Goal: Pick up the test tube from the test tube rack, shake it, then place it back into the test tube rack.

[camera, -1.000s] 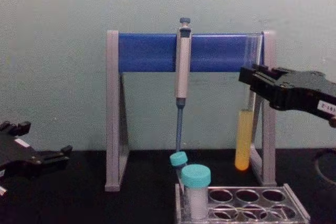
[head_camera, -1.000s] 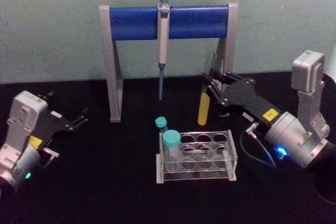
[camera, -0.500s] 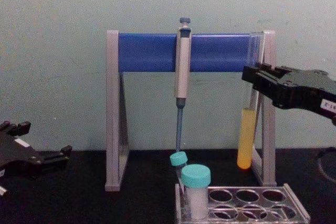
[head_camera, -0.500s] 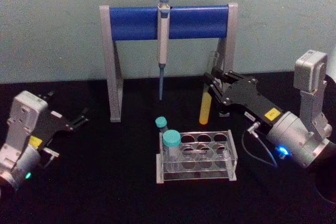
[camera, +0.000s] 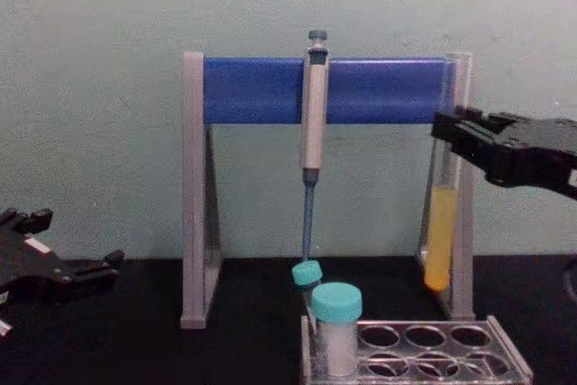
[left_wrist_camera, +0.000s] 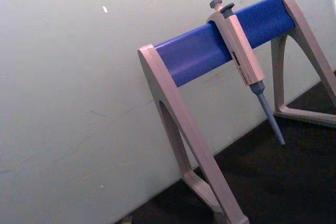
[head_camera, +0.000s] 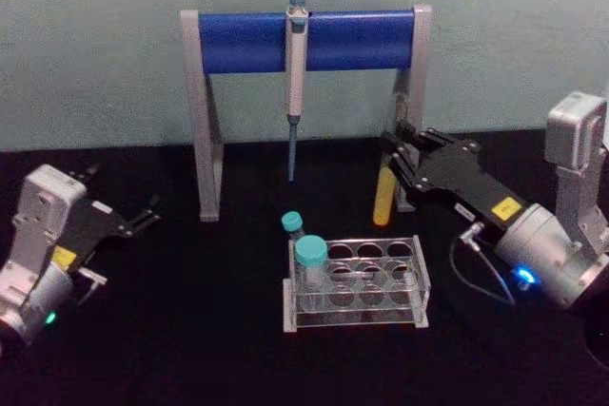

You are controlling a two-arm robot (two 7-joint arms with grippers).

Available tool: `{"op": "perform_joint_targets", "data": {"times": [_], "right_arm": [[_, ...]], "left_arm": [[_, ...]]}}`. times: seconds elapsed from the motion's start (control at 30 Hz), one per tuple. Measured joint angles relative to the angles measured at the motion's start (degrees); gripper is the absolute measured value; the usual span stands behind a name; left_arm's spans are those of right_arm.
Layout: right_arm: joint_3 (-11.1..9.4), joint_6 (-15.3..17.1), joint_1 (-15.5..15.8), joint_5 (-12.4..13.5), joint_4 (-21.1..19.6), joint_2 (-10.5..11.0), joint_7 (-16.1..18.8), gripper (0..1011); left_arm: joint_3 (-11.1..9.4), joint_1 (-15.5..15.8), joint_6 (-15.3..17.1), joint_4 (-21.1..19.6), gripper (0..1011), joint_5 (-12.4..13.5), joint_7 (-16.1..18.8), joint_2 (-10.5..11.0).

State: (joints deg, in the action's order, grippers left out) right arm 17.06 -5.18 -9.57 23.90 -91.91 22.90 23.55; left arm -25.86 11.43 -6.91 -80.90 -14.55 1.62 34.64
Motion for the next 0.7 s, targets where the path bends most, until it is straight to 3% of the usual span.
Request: {"op": "perform_joint_targets", "data": {"times": [0.23,0.47,0.7], "right_arm": [[-1.8,0.2,3.0,0.0,-2.7,1.3,-1.0,227],[-3.5,0.1,8.4,1.0,-7.4,2.8,-1.0,227],[-2.9,0.1,11.2,1.7,-9.5,3.4,0.0,227]], "left_arm": [[0.0,0.0,0.0,0.0,1001,0.0,0.0,0.0],[0.0,0.0,0.0,0.0,1001,0.0,0.0,0.0],[0.0,0.0,0.0,0.0,1001,0.0,0.0,0.0]]}}
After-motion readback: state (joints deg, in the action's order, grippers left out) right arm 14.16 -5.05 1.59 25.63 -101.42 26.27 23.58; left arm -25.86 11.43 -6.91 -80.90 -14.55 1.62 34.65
